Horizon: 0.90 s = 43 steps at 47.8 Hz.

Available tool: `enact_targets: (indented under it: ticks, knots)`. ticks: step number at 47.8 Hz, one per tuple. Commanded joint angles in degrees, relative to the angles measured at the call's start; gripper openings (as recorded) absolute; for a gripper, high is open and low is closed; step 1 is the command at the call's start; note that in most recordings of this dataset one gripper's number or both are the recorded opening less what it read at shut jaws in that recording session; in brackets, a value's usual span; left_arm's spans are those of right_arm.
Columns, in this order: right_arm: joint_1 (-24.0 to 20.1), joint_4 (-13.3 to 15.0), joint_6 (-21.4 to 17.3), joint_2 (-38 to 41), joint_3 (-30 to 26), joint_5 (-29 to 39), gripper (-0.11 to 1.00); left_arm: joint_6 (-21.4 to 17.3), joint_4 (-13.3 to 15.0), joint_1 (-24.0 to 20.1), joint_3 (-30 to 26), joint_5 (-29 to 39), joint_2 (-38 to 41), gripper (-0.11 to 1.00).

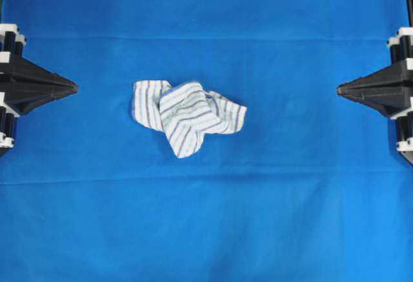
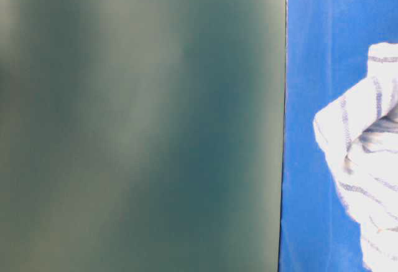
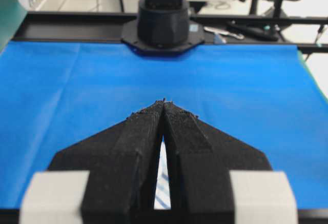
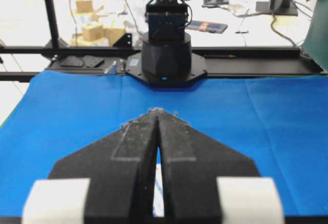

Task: Hand over the towel.
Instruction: 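Move the left gripper open toward the white blue-striped towel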

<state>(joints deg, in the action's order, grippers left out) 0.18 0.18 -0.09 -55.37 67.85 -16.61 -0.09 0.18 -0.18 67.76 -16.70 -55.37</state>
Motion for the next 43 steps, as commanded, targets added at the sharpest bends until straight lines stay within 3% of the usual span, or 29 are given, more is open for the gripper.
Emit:
enact_targets:
  ticks: [1, 10, 24, 29, 38, 43]
  knots:
    - [0.62, 0.09, 0.53, 0.26, -2.11, -0.26, 0.00, -0.70, 0.97, -0.18, -1.23, -0.70, 0.97, 0.00]
    - [0.70, 1.05, 0.53, 0.26, -3.69, 3.25, 0.00, -0.88, 0.97, -0.88, -2.11, -4.31, 5.45, 0.00]
    - [0.97, 1.14, 0.53, 0.44, -3.78, 3.69, 0.00, -0.62, 1.14, -3.25, -6.06, -6.15, 18.98, 0.02]
    - [0.97, 1.14, 0.53, 0.44, -3.87, 3.69, 0.00, 0.09, 1.23, -3.34, -8.17, -6.06, 24.17, 0.24]
    - [1.05, 1.14, 0.53, 0.53, -3.87, 3.69, 0.00, 0.44, 1.23, -3.69, -14.06, -3.87, 36.65, 0.81]
    - [1.05, 1.14, 0.53, 0.79, -3.78, 3.87, 0.00, 0.44, 1.32, -3.78, -17.84, -0.70, 43.59, 0.94]
